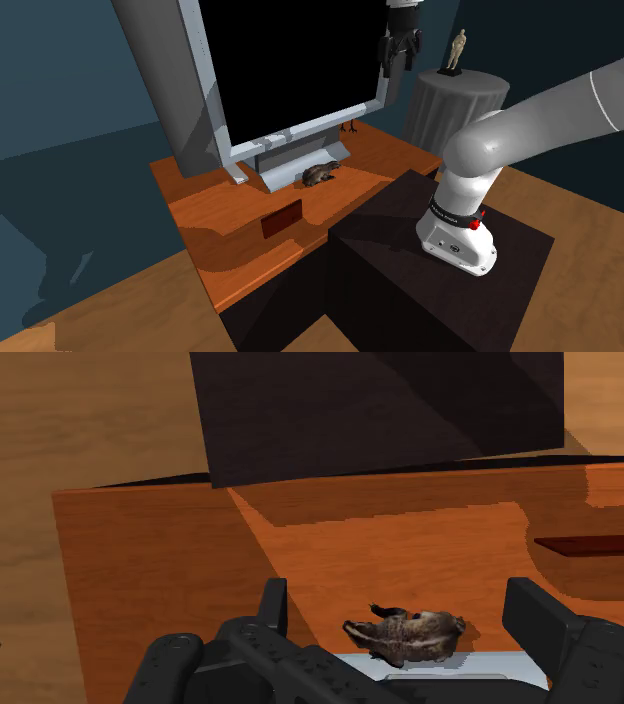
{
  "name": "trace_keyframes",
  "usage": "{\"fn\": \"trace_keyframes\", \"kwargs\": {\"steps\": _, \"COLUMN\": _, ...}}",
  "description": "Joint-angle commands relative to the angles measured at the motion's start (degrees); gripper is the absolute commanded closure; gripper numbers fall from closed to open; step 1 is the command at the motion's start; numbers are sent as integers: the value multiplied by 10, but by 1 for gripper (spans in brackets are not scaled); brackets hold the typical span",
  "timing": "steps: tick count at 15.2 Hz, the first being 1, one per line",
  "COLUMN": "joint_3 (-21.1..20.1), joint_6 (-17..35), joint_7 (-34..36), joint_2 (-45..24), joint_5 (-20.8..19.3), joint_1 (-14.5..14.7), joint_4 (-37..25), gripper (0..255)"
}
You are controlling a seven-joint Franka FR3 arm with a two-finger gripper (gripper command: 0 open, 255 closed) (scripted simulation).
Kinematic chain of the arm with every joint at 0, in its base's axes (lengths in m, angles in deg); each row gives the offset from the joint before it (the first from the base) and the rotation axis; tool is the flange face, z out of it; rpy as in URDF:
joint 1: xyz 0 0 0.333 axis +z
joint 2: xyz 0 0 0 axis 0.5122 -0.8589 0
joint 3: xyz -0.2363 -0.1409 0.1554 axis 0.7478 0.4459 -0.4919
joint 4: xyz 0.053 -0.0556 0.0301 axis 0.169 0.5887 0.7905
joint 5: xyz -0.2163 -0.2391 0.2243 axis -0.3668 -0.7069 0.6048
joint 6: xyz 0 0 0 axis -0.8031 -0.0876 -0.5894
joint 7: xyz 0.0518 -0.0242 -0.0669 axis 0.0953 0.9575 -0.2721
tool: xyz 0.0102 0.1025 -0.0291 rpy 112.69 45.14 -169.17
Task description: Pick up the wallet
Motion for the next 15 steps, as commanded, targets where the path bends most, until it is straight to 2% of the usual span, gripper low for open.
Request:
{"fn": "trace_keyframes", "kwargs": {"steps": 1, "joint_3": 0, "joint_6": 0, "joint_7": 0, "joint_2": 0, "joint_5": 0, "joint_1": 0, "joint_4": 0, "gripper": 0}}
{"fn": "trace_keyframes", "kwargs": {"steps": 8, "joint_3": 15, "joint_6": 70, "joint_7": 108, "joint_2": -82, "joint_5": 108, "joint_1": -19, "joint_4": 66, "gripper": 0}}
{"fn": "trace_keyframes", "kwargs": {"steps": 15, "joint_3": 30, "joint_6": 164, "joint_7": 182, "joint_2": -181, "joint_5": 238, "joint_1": -19, "joint_4": 127, "gripper": 0}}
